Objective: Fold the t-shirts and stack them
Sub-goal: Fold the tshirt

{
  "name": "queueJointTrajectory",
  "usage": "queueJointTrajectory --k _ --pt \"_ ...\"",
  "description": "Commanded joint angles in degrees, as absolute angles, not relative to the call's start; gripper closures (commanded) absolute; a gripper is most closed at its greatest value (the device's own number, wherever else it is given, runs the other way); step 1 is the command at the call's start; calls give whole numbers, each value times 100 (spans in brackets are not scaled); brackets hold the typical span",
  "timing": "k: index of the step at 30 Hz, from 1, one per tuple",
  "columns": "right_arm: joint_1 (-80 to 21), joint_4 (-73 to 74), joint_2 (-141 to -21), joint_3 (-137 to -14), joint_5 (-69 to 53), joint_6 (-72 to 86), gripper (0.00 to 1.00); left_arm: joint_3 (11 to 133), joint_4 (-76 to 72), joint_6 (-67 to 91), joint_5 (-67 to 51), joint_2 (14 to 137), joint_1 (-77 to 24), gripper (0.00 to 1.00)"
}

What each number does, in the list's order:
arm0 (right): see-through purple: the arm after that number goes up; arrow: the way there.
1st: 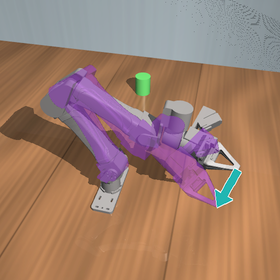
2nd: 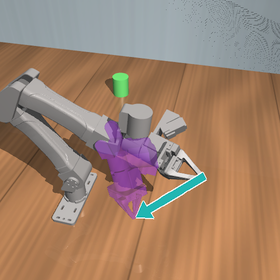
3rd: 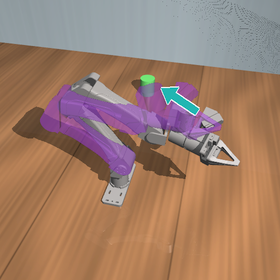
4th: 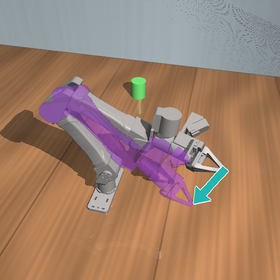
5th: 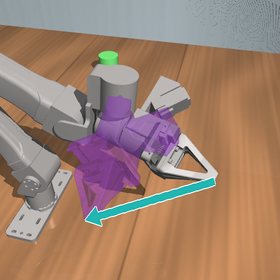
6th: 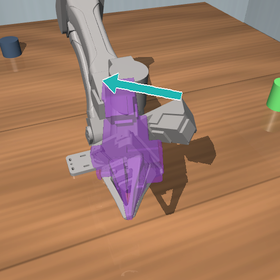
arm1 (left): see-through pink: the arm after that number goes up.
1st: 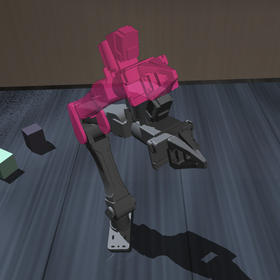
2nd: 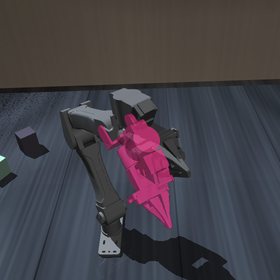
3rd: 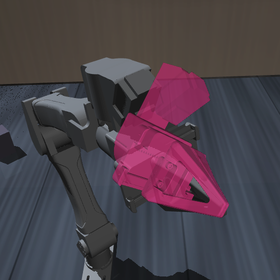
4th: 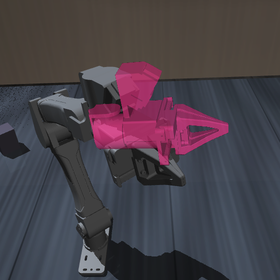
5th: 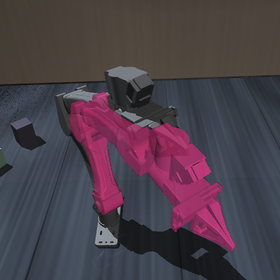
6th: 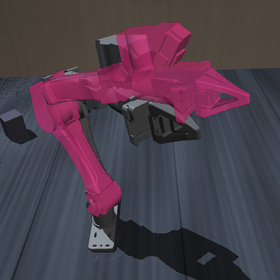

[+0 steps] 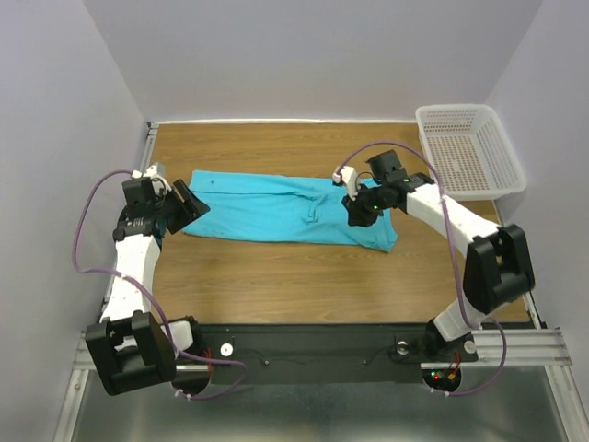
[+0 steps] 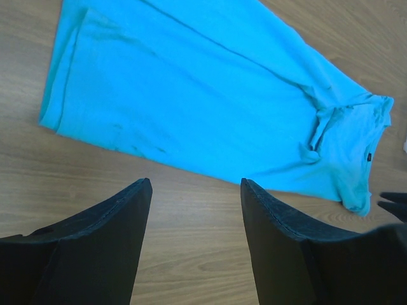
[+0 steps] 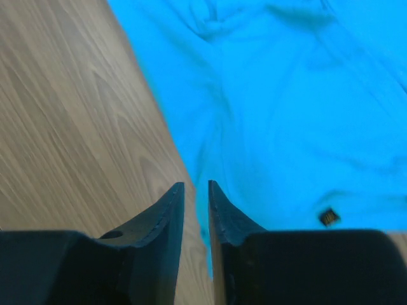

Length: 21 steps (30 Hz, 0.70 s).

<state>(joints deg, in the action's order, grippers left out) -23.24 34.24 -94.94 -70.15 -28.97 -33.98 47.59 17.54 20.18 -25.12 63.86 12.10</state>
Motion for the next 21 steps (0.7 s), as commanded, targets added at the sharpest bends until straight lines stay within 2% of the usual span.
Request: queueJointTrajectory --k 1,2,8,13,19,21 --pt "-1707 3656 -8501 -6514 -2330 -3061 68 4492 1846 2346 -2461 6346 1231 32" --pt "-1592 3691 -8255 -6278 -2225 -2980 63 4343 1854 2399 -2461 6337 1230 32" --pt "-758 3788 -7726 -5591 -1977 -2541 57 3894 1951 2733 -2233 6389 1231 34" --pt "-413 3788 -7681 -5344 -2407 -2373 56 3981 2092 2979 -1391 6758 1231 36" --pt "-396 3779 -7796 -5221 -2855 -2320 56 4166 1618 3216 -933 7495 1292 37" --pt "-387 3779 -7857 -5212 -2944 -2294 56 4288 1513 3330 -853 7681 1327 41"
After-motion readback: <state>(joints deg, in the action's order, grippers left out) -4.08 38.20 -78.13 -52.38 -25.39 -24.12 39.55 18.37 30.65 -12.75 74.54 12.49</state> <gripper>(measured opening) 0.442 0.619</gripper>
